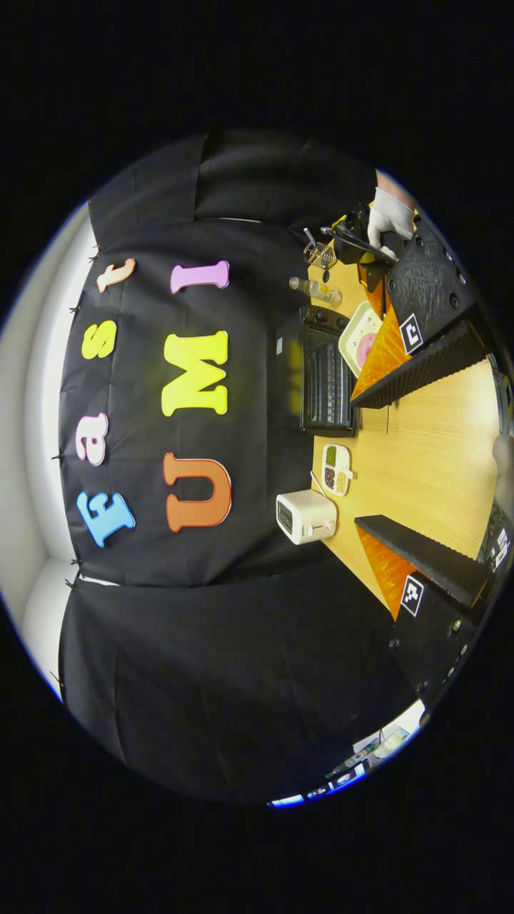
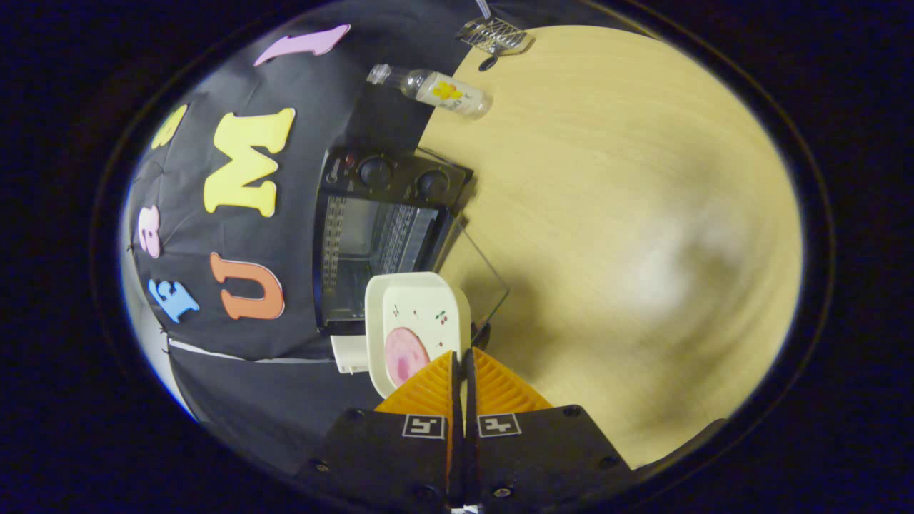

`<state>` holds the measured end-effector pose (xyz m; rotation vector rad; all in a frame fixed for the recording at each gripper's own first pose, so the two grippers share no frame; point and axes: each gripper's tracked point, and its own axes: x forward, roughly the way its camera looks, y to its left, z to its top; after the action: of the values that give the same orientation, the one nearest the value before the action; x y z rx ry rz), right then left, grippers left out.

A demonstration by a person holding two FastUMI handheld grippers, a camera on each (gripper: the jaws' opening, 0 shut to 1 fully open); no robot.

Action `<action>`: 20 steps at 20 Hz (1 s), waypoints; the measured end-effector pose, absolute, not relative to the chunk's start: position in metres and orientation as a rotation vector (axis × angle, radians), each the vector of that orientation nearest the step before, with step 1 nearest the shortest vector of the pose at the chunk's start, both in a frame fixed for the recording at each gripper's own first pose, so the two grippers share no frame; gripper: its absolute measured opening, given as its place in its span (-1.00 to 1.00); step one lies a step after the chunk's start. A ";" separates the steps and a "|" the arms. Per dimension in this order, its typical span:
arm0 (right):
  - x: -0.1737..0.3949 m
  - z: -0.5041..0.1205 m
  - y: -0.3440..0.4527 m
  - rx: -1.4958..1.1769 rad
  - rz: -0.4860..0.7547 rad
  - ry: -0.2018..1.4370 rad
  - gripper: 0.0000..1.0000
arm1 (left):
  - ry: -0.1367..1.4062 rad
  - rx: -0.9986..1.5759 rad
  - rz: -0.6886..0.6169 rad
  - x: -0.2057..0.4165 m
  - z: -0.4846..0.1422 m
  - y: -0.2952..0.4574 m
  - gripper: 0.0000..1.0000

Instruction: Open the electric oven with the left hand, put the food in, and close the electric oven.

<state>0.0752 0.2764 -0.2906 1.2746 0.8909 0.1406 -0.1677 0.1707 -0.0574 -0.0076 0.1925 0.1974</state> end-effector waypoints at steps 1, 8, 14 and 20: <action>0.077 -0.290 0.293 1.264 0.159 0.904 -0.92 | 0.193 -0.009 0.213 -0.170 -0.058 0.179 0.92; 0.123 -0.303 0.346 1.244 0.163 0.947 -0.93 | 0.233 -0.018 0.316 -0.174 -0.068 0.216 0.92; 0.191 -0.306 0.334 1.291 0.107 0.885 -0.93 | 0.257 -0.036 0.360 -0.159 -0.074 0.218 0.92; 0.261 -0.293 0.306 1.342 0.071 0.739 -0.93 | 0.299 -0.034 0.387 -0.134 -0.084 0.221 0.92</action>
<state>0.2607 0.3064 -0.2926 1.3419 0.7389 0.0709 -0.1338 0.2210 -0.0841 -0.0339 0.2992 0.3872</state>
